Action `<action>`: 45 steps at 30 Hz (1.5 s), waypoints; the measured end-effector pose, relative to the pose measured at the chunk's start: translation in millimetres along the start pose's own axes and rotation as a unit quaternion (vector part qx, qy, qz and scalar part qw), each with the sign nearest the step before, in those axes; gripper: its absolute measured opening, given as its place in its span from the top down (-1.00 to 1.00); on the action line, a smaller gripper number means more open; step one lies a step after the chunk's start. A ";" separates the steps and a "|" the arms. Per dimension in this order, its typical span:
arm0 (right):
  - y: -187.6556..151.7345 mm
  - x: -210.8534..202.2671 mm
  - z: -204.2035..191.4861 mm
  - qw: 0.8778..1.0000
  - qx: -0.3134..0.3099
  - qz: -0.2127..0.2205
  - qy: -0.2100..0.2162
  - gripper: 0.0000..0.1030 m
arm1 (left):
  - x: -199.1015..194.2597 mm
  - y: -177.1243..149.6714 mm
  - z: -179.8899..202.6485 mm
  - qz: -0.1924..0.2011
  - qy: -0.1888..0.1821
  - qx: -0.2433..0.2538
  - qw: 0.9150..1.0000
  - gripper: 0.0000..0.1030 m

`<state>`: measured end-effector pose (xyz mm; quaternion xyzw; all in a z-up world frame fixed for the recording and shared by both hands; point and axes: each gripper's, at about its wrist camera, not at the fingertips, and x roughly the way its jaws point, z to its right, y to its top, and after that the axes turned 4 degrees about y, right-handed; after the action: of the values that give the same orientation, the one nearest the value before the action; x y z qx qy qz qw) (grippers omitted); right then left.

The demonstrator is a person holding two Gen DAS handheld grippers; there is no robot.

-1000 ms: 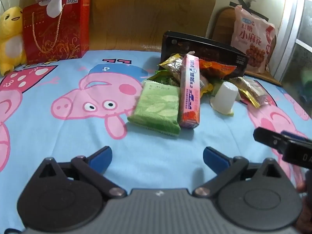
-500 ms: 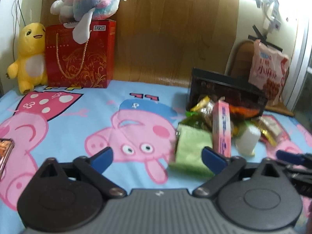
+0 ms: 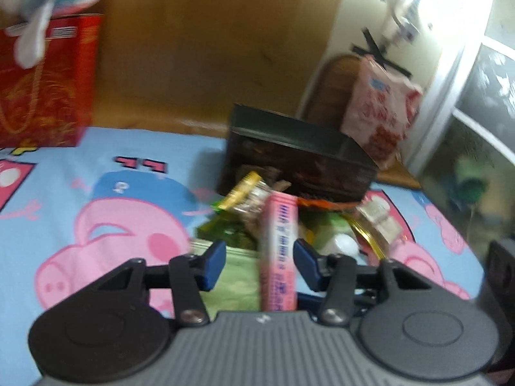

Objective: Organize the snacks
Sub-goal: 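Move the left gripper to the pink wafer box and close on it, then lift the pink wafer box with the left gripper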

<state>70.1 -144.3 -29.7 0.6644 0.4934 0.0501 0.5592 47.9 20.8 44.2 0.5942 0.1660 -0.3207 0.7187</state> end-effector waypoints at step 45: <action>-62.7 -115.0 49.4 0.993 -0.012 0.040 -0.109 0.15 | 9.2 -29.2 48.9 -0.038 0.102 0.061 0.992 -0.22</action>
<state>4.6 -267.4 -41.8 0.6780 0.4022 0.0057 0.6152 28.4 -31.2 28.3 0.6600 0.2411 -0.2944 0.6478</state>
